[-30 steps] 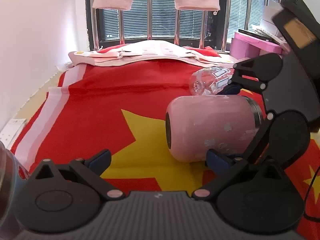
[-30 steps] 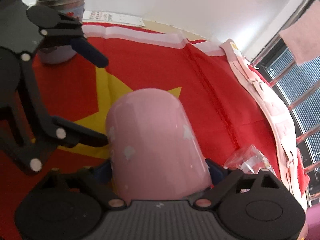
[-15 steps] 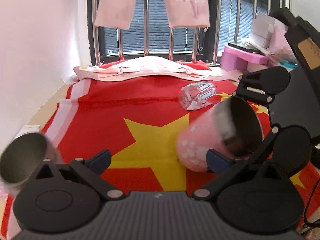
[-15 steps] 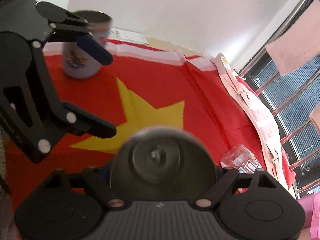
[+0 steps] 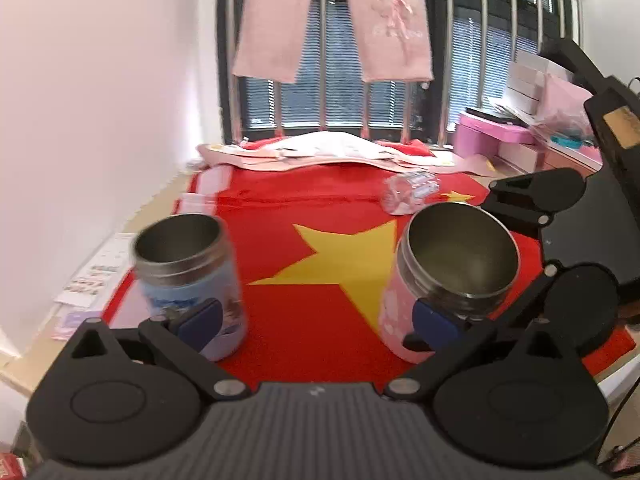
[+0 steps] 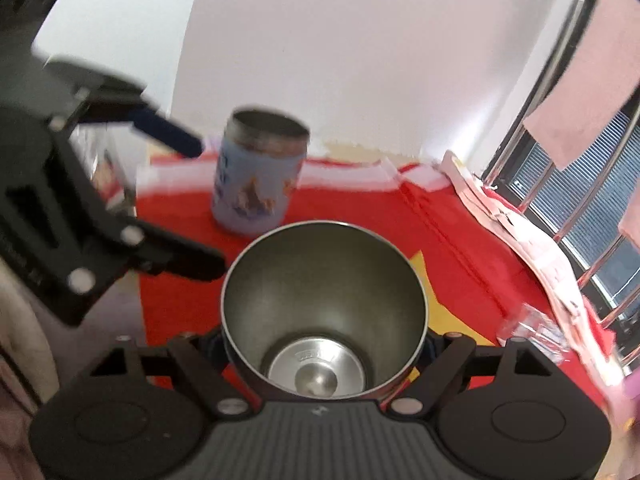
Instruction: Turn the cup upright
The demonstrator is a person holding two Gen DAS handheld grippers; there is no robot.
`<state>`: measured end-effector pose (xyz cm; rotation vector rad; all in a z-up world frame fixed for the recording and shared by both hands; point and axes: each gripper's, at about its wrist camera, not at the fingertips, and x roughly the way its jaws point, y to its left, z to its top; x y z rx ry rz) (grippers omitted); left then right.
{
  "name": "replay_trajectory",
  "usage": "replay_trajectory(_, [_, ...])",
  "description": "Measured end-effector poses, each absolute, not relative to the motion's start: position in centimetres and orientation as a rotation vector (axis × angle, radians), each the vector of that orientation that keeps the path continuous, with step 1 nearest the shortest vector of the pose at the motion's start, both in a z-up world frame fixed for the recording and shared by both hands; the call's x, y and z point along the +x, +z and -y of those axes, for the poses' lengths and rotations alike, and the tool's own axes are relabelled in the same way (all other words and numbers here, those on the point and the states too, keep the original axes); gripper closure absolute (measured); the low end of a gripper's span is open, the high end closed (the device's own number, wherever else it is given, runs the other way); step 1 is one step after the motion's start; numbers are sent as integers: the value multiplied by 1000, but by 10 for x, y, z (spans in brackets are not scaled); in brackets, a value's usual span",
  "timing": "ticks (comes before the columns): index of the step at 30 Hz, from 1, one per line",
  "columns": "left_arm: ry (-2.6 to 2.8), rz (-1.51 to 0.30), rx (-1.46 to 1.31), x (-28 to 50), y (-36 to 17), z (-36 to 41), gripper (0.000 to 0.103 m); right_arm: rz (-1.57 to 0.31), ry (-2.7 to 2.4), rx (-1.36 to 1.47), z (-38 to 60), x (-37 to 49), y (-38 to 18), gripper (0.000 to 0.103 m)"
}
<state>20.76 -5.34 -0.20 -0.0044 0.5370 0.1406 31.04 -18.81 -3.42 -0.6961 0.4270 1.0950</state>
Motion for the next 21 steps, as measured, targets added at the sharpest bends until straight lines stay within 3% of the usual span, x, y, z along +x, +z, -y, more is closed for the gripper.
replay_trajectory(8, [164, -541, -10, 192, -5, 37, 0, -464, 1086, -455, 199, 319, -54, 19])
replay_trajectory(21, [85, -554, 5, 192, -13, 58, 0, -552, 986, -690, 242, 308, -77, 20])
